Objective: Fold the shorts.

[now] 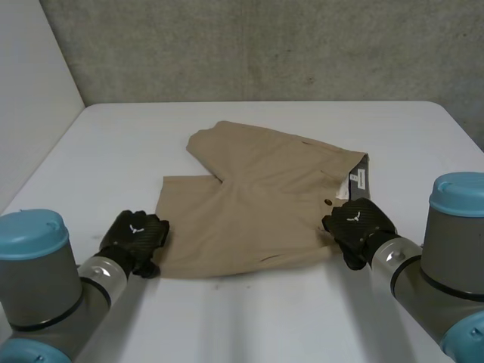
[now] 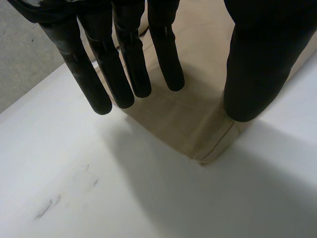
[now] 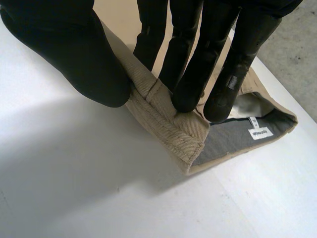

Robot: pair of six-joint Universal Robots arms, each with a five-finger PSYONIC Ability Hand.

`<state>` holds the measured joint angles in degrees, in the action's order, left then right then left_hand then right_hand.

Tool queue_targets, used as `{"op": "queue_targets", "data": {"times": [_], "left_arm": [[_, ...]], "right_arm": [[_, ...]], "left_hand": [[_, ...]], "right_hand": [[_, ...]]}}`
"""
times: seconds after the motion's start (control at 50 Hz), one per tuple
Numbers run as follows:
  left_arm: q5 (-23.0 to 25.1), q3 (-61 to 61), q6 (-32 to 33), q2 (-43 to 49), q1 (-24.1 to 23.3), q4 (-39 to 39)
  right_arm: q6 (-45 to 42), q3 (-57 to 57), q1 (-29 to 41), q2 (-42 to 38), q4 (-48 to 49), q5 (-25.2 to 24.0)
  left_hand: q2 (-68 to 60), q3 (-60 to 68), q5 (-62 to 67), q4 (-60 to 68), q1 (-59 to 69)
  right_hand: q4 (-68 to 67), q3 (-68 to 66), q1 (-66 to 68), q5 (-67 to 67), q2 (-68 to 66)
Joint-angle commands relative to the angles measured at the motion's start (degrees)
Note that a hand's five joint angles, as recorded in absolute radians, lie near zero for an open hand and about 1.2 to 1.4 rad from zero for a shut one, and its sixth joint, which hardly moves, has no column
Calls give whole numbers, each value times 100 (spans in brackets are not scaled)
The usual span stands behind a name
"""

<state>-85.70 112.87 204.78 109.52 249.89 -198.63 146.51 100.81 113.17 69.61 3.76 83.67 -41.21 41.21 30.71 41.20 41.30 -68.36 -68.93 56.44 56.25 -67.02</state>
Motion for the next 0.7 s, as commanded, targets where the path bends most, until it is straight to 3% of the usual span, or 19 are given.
{"op": "queue_targets", "data": {"times": [0.02, 0.14, 0.7], "left_arm": [[115, 103, -175, -300, -2, 421], [396, 182, -210, -300, 129, 457], [405, -55, -201, 87, 235, 378]], "right_arm": [[0, 0, -23, 0, 1, 0], [0, 0, -23, 0, -7, 0], [0, 35, -14, 0, -7, 0]], "left_hand": [[-601, 601, 651, 602, 592], [-584, 584, 634, 585, 575], [-803, 803, 853, 804, 794]], "right_hand": [[-1164, -1107, 2356, 1375, -1298], [-1164, -1107, 2356, 1375, -1298], [-1164, -1107, 2356, 1375, -1298]]}}
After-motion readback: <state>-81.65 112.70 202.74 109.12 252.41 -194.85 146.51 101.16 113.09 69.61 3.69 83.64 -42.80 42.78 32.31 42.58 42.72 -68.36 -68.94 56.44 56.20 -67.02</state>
